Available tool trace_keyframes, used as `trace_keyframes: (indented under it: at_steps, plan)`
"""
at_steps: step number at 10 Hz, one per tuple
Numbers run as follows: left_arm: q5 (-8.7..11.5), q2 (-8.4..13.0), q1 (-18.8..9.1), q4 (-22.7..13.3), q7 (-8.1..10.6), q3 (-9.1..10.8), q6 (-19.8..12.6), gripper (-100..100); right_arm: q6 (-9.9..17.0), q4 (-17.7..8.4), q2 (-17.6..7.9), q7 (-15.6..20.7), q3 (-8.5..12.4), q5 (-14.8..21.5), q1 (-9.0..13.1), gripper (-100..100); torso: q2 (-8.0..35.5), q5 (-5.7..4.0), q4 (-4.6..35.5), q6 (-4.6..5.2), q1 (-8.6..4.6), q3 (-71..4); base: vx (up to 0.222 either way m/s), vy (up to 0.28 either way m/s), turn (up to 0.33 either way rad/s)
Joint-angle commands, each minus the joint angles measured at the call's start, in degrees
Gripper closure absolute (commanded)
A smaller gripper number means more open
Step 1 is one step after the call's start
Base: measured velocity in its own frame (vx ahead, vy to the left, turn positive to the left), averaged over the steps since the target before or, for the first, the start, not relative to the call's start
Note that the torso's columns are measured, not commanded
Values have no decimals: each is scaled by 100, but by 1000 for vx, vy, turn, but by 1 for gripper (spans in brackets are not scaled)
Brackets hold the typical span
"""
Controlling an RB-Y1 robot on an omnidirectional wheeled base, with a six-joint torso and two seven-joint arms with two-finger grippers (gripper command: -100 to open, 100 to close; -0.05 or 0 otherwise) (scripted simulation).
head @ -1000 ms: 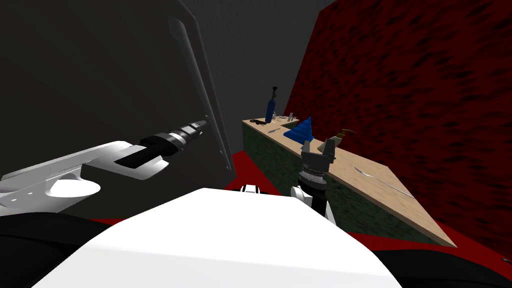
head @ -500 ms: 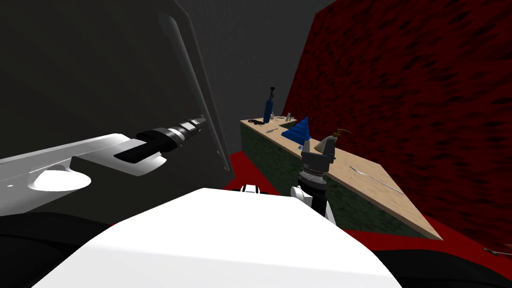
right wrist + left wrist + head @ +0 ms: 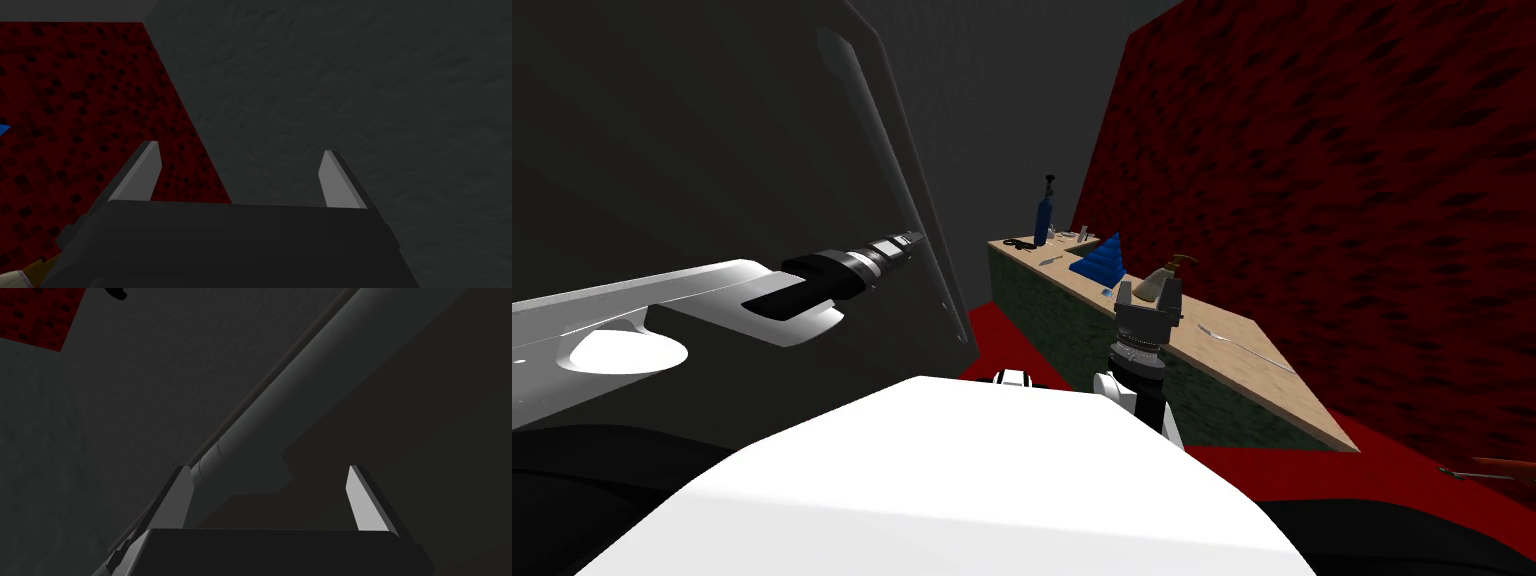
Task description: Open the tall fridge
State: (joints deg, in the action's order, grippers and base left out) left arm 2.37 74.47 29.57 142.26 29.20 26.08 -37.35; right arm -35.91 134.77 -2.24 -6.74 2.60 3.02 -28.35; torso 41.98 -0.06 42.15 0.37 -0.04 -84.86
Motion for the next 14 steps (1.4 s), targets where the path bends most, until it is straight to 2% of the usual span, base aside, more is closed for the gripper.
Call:
trace_keyframes:
  at_steps: [1,5,6,8,9,10,11,13,14]
  plan:
    - [72,40,-151,-446,-48,23,-55,-100,0,0,0,0,0,0,0,0,-13,-6,4,-4,3,-11,-138,6,-271]
    - [130,47,-330,-1059,-120,17,-66,-100,0,0,0,0,1,0,-1,0,-38,-15,11,-11,10,-31,-101,-10,-225]
    - [130,47,-330,-1059,-120,17,-66,-100,0,0,0,0,1,0,-2,0,-41,-9,9,-22,19,-32,-55,-6,-93]
    - [160,50,-419,-1365,-156,13,-72,-100,0,0,-1,0,1,0,-2,0,-52,-9,1,-3,19,-40,-69,-9,-180]
    - [160,50,-419,-1365,-156,13,-72,-100,0,0,-1,0,1,0,-2,0,-58,-20,7,4,16,-50,-69,-11,-97]
    - [182,83,-439,-1295,-145,-121,-123,-100,0,1,-1,0,1,0,-3,0,-65,-21,9,-9,18,-52,-36,-5,12]
    - [130,47,-330,-1059,-120,17,-66,100,-1,1,-1,0,2,0,-4,0,-52,-5,-3,-16,14,-35,85,35,294]
    - [101,44,-240,-752,-84,20,-61,100,-1,2,0,0,2,0,-6,0,-54,48,-26,-60,84,-25,159,7,260]
    - [86,42,-196,-599,-66,22,-58,100,-1,1,-1,0,2,0,-6,0,-47,50,-24,-41,95,-25,107,-3,267]
